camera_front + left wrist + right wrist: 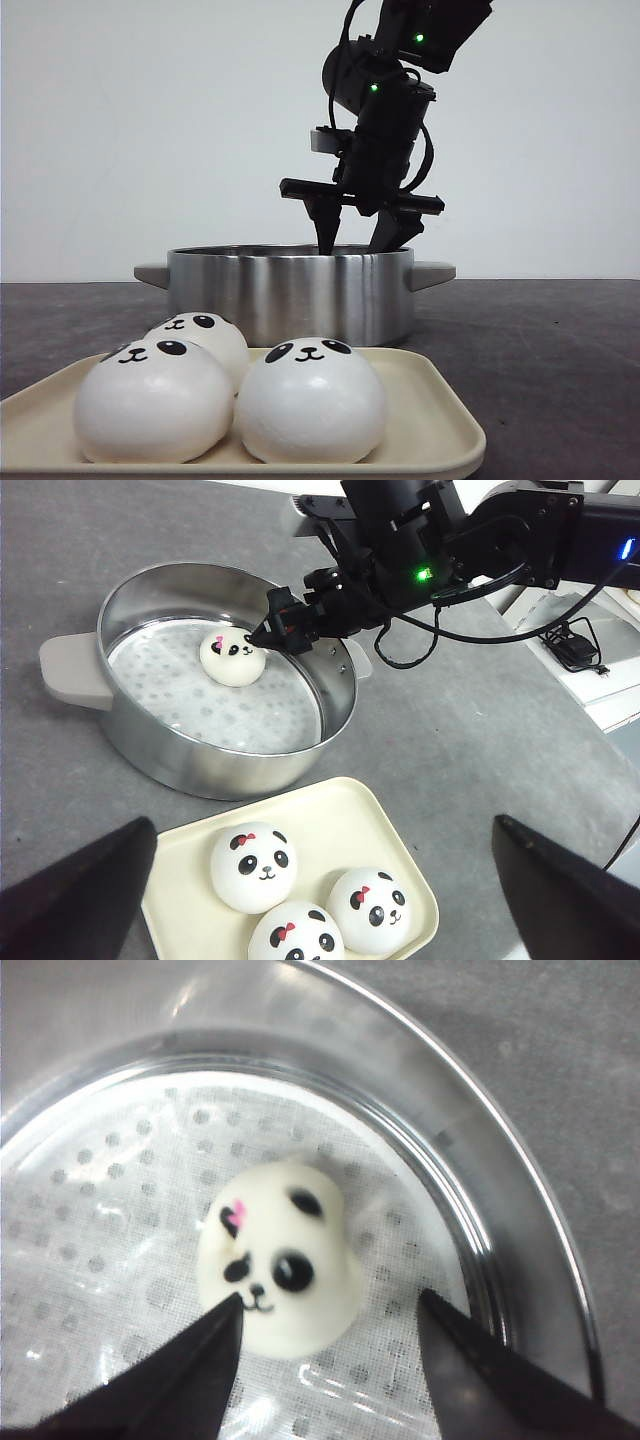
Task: Steam buns
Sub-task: 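Lift the bun with the right gripper, lower it into the steamer, open, then lower the left gripper and grasp the other farther panda bun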
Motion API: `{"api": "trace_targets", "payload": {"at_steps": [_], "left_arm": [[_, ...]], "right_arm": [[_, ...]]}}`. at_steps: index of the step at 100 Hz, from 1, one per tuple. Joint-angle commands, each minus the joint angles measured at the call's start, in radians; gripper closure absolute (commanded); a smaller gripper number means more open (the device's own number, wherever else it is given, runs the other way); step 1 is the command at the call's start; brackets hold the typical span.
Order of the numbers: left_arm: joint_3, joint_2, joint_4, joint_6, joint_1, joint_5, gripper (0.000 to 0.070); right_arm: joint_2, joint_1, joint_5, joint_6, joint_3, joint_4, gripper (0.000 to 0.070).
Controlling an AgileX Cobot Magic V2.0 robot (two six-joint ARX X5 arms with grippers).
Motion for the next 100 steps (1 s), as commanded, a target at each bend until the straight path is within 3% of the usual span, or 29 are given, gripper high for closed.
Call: {"api": "trace_targets", "payload": {"at_steps": [1, 6, 10, 14, 19, 20, 40, 52, 85, 100], "left_arm": [[0.011, 0.005, 0.005, -0.008, -0.004, -0.004, 0.0000], [0.011, 0.005, 0.002, -0.013, -0.005, -0.004, 0.0000], [0.011, 0.006, -0.004, -0.019, -0.005, -0.004, 0.0000], [0.011, 0.010, -0.011, -0.023, -0.005, -0.004, 0.0000], [0.011, 0.020, -0.020, -0.031, -0.005, -0.005, 0.0000], [0.011, 0.023, -0.021, -0.034, -0.005, -0.005, 0.0000], [0.011, 0.144, -0.022, -0.053, -0.044, -0.005, 0.0000], [0.011, 0.269, -0.021, -0.059, -0.096, -0.010, 0.0000], [0.011, 0.645, 0.060, -0.079, -0.271, -0.163, 0.0000], [0.011, 0.778, 0.157, -0.079, -0.322, -0.199, 0.0000]], "right_arm": [[0.015, 0.003, -0.005, 0.003, 0.037, -0.024, 0.0356], [0.003, 0.002, -0.013, 0.002, 0.057, -0.060, 0.0365], [-0.014, 0.002, -0.027, 0.000, 0.073, -0.094, 0.0414], [-0.034, 0.003, -0.051, -0.009, 0.085, -0.121, 0.0515], [-0.072, 0.007, -0.082, -0.019, 0.093, -0.154, 0.0695], [-0.083, 0.008, -0.085, -0.023, 0.093, -0.161, 0.0700], [-0.320, 0.096, -0.041, -0.060, 0.093, -0.256, 0.0688], [-0.496, 0.194, 0.026, -0.087, 0.093, -0.269, 0.0689], [-0.862, 0.451, 0.261, -0.077, 0.093, -0.274, 0.0689], [-0.932, 0.476, 0.300, -0.044, 0.093, -0.302, 0.0689]]}}
